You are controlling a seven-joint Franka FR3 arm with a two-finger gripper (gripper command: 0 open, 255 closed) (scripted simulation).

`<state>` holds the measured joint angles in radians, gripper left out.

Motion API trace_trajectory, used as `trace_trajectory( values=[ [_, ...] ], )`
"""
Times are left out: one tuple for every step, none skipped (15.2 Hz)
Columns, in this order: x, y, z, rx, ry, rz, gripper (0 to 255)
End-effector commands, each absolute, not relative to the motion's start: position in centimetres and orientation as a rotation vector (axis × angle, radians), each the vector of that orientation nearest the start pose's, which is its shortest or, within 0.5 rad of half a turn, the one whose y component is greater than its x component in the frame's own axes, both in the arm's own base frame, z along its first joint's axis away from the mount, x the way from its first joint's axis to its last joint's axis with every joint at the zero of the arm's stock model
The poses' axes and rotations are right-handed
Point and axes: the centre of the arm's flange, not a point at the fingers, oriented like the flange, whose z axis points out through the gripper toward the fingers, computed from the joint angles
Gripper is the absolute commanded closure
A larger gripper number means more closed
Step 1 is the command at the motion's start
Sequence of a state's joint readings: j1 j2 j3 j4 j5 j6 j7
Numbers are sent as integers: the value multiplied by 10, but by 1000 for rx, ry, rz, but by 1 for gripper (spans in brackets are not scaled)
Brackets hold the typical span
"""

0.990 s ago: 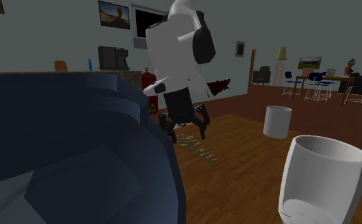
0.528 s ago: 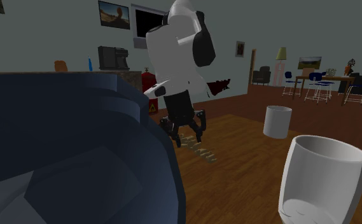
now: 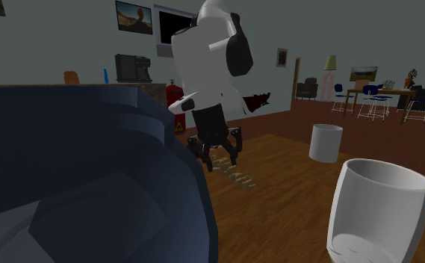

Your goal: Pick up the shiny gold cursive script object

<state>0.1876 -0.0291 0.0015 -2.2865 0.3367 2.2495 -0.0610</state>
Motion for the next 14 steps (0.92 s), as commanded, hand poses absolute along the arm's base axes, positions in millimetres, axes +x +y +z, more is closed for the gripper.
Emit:
trace_trajectory(
  values=[
    [500,105,375,-2881,-53,35,255],
    [500,105,380,-2881,-53,35,255],
    [500,105,385,-2881,-53,35,255],
    [500,105,391,-2881,-53,35,255],
    [500,105,396,-2881,-53,35,255],
    [500,105,401,-2881,-53,35,255],
    [500,105,407,-2881,-53,35,255],
    [500,105,412,-2881,-53,35,255],
    [500,105,417,-2881,-53,35,255],
    [500,105,422,-2881,-53,35,255],
    [500,105,428,-2881,-53,35,255],
    [500,105,433,-2881,-53,35,255],
    [500,105,438,-2881,-53,35,255],
    [500,105,439,-2881,-53,35,255]
  ],
)
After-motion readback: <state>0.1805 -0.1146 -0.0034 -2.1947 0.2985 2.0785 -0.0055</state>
